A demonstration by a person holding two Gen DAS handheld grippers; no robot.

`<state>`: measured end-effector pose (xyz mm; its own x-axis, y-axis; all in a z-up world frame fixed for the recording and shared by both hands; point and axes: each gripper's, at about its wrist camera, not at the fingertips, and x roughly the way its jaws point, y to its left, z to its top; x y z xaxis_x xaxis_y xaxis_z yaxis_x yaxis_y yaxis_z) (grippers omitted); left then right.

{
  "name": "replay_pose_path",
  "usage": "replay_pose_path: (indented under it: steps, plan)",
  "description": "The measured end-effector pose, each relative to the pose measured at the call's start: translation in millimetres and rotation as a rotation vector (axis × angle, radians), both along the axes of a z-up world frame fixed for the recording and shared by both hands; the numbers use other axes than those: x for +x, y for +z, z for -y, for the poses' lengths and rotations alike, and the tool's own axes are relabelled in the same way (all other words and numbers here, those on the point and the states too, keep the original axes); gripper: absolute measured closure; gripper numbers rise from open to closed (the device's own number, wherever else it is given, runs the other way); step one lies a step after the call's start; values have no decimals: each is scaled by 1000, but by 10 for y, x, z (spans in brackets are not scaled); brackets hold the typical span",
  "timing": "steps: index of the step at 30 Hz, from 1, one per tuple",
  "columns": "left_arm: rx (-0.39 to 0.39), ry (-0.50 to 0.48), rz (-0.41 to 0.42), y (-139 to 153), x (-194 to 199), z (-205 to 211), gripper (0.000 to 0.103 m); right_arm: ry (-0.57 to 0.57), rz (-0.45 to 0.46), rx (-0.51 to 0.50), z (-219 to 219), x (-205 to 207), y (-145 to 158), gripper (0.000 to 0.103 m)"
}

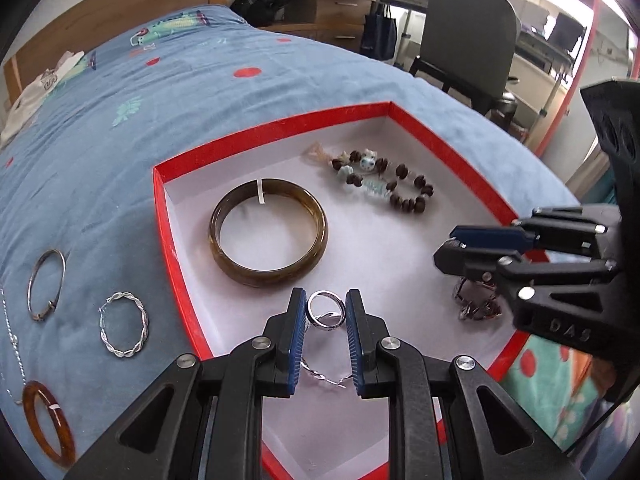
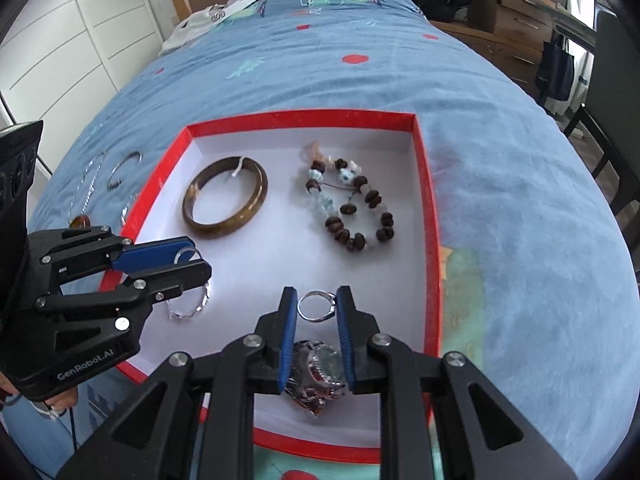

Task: Organize jewelry
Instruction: 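Carry both silver rings into the red box and open both tools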

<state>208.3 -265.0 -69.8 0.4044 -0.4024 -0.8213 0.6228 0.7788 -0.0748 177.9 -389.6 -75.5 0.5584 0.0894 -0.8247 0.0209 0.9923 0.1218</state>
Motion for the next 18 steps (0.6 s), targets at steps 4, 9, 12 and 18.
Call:
replay_pose_path:
  steps: [4, 9, 12, 18]
  plan:
    - [40, -22, 21, -50, -22, 42, 82, 31, -23, -37, -17, 8, -25, 84]
    - [43, -29, 18, -65, -14, 41, 82, 72, -77, -97, -76, 43, -55, 83]
    - [47, -34, 18, -58, 4, 42, 81, 78, -93, -88, -61, 55, -42, 83]
    - [67, -39, 27, -33, 10, 63, 63, 73, -107, -75, -31, 49, 3, 83]
